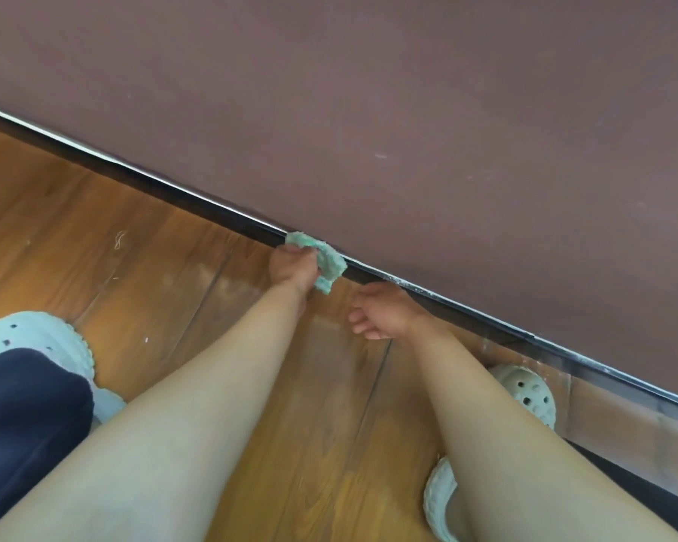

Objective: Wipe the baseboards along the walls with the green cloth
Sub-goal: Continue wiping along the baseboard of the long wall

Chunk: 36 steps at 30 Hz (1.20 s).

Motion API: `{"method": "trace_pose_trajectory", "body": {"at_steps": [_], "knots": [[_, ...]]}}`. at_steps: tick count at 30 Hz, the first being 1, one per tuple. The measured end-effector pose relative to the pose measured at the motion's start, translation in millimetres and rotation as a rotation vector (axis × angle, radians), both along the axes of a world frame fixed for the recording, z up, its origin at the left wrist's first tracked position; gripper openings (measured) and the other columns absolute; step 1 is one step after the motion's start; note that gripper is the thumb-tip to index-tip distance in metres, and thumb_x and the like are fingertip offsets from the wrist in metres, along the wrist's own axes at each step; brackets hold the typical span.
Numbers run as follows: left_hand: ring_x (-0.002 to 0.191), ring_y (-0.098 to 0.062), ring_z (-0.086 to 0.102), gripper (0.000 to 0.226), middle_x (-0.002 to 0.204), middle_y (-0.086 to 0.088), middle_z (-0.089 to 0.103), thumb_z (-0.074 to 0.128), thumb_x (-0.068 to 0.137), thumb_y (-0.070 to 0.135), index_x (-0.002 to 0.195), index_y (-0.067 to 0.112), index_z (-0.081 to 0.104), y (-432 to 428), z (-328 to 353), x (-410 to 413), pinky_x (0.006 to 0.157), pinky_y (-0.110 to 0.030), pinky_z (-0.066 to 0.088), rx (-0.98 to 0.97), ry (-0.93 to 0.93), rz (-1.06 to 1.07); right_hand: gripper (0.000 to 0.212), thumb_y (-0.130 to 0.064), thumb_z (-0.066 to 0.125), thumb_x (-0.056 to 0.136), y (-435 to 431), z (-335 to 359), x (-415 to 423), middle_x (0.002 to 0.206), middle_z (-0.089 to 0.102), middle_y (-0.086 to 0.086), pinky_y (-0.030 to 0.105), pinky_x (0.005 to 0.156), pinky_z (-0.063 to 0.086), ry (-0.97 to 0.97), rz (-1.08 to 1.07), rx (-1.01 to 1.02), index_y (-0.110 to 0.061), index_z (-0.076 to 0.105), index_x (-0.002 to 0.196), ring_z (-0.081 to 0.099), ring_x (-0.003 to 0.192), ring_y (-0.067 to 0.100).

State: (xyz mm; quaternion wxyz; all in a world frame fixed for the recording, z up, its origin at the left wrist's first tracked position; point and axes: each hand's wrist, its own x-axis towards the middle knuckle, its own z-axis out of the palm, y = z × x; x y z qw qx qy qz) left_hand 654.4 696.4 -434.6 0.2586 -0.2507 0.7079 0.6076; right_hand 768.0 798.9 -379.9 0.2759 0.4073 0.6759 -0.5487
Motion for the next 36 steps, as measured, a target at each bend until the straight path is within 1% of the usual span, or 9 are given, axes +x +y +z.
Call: {"method": "trace_pose_trajectory", "body": {"at_steps": [3, 9, 14, 16, 19, 23, 29, 31, 36], "knots": [[0.084, -0.021, 0.068, 0.007, 0.1, -0.008, 0.064, 0.061, 0.098, 0.009, 0.104, 0.01, 0.058, -6, 2, -4, 0.088, -0.036, 0.061, 0.025, -0.023, 0.036, 0.025, -0.028, 0.052, 0.1, 13, 2, 9, 0.101, 0.071, 0.006, 0.026, 0.068, 0.056, -0.009, -0.019, 0.011, -0.017, 0.06, 0.122, 0.069, 0.079, 0.017], [0.097, -0.025, 0.073, 0.009, 0.111, -0.012, 0.071, 0.059, 0.097, 0.01, 0.095, 0.016, 0.064, 9, 1, 19, 0.085, -0.039, 0.062, 0.062, -0.029, -0.199, 0.03, -0.029, 0.053, 0.1, 17, 2, 15, 0.102, 0.072, 0.008, 0.031, 0.077, 0.057, 0.014, -0.065, 0.009, -0.016, 0.059, 0.126, 0.07, 0.082, 0.019], [0.086, -0.027, 0.074, 0.013, 0.091, -0.008, 0.072, 0.069, 0.081, 0.023, 0.081, 0.02, 0.057, 11, -10, 21, 0.087, -0.044, 0.062, -0.058, 0.076, -0.212, 0.033, -0.027, 0.05, 0.101, 10, 1, 12, 0.094, 0.068, 0.003, 0.026, 0.07, 0.054, 0.007, -0.014, -0.008, -0.018, 0.056, 0.132, 0.065, 0.076, 0.016], [0.091, -0.03, 0.073, 0.025, 0.098, -0.008, 0.069, 0.065, 0.075, 0.035, 0.089, 0.023, 0.048, 7, -17, 16, 0.09, -0.047, 0.059, -0.113, 0.077, -0.118, 0.034, -0.026, 0.05, 0.101, 12, 1, 12, 0.092, 0.067, 0.003, 0.025, 0.067, 0.053, 0.014, -0.02, -0.014, -0.017, 0.055, 0.133, 0.065, 0.075, 0.015], [0.1, -0.031, 0.069, 0.035, 0.105, -0.006, 0.063, 0.062, 0.089, 0.035, 0.114, 0.017, 0.043, 6, -17, 10, 0.096, -0.046, 0.057, -0.106, 0.061, 0.024, 0.035, -0.027, 0.051, 0.101, 16, 1, 12, 0.095, 0.069, 0.004, 0.024, 0.062, 0.053, 0.021, -0.031, -0.012, -0.016, 0.053, 0.134, 0.067, 0.074, 0.014], [0.103, -0.031, 0.065, 0.041, 0.112, -0.007, 0.058, 0.056, 0.098, 0.027, 0.13, 0.011, 0.037, 11, -10, 13, 0.096, -0.046, 0.056, -0.16, 0.059, -0.102, 0.032, -0.026, 0.05, 0.101, 16, 1, 18, 0.1, 0.069, 0.006, 0.027, 0.069, 0.055, 0.005, -0.006, -0.013, -0.016, 0.055, 0.131, 0.067, 0.079, 0.018], [0.098, -0.029, 0.07, 0.02, 0.093, -0.003, 0.061, 0.06, 0.092, 0.021, 0.096, 0.02, 0.041, 26, -15, 35, 0.091, -0.047, 0.059, -0.156, 0.135, -0.427, 0.03, -0.027, 0.052, 0.1, 16, -3, 28, 0.091, 0.067, 0.004, 0.029, 0.074, 0.053, -0.018, 0.044, 0.009, -0.02, 0.054, 0.129, 0.065, 0.078, 0.019], [0.097, -0.029, 0.07, 0.016, 0.096, -0.005, 0.065, 0.059, 0.085, 0.025, 0.09, 0.024, 0.043, 25, -15, 36, 0.09, -0.046, 0.059, -0.165, 0.159, -0.387, 0.027, -0.027, 0.051, 0.1, 19, -3, 30, 0.087, 0.066, 0.003, 0.029, 0.076, 0.054, -0.008, 0.042, 0.021, -0.02, 0.055, 0.126, 0.064, 0.073, 0.017], [0.116, -0.033, 0.063, 0.026, 0.126, -0.019, 0.063, 0.053, 0.098, 0.019, 0.121, 0.008, 0.051, 5, -7, 9, 0.101, -0.039, 0.048, -0.351, 0.186, -0.083, 0.018, -0.026, 0.051, 0.099, 30, 2, 36, 0.086, 0.066, 0.002, 0.033, 0.082, 0.056, 0.035, 0.015, 0.011, -0.018, 0.058, 0.114, 0.065, 0.075, 0.017]]}}
